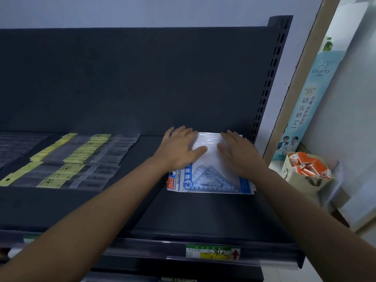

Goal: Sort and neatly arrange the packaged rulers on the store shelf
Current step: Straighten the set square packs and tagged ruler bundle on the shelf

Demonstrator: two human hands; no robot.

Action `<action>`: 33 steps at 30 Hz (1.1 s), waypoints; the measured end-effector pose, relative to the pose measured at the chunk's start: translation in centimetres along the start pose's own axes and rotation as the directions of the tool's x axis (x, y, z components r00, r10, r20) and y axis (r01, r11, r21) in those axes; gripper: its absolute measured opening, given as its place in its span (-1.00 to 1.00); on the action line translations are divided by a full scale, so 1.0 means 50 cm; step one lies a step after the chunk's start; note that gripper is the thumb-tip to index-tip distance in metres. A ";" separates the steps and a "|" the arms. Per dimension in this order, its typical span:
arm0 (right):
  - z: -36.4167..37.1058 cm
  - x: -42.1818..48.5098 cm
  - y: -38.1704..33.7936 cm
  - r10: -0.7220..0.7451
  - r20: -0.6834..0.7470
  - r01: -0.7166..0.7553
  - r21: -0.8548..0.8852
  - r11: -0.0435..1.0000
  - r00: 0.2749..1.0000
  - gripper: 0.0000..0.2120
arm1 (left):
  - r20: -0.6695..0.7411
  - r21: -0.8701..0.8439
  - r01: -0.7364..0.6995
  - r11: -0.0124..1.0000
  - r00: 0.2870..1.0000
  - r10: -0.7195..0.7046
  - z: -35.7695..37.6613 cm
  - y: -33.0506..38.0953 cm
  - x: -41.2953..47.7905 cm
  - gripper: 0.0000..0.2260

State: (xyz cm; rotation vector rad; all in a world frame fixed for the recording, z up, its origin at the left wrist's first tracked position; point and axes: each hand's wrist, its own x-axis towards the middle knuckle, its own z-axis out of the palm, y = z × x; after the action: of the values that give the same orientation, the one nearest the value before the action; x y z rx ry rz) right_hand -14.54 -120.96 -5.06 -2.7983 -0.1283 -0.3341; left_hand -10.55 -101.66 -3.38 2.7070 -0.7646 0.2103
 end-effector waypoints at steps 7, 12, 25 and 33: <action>0.046 -0.001 -0.019 0.072 0.126 -0.063 -0.074 0.995 0.989 -0.45 | 0.163 0.145 0.051 0.988 0.984 -0.075 0.046 0.038 0.000 -0.40; 0.058 -0.029 -0.027 0.099 0.103 -0.085 -0.131 0.988 0.990 -0.43 | 0.121 0.080 0.053 0.995 0.991 -0.062 0.057 0.037 -0.036 -0.39; 0.047 -0.077 -0.049 0.172 0.190 -0.149 -0.132 0.980 0.967 -0.42 | 0.163 0.315 0.048 0.948 0.981 -0.104 0.053 0.060 -0.072 -0.35; 0.019 -0.067 -0.087 0.136 0.116 -0.113 -0.185 0.976 0.984 -0.42 | -0.034 0.293 0.013 0.956 0.999 -0.003 0.012 0.041 -0.094 -0.55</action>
State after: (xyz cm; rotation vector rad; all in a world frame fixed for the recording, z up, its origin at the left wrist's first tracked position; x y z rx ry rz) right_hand -18.10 -116.70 -5.44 -2.9864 0.0509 -0.1417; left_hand -15.58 -101.27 -4.47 2.9748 -0.7663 0.3956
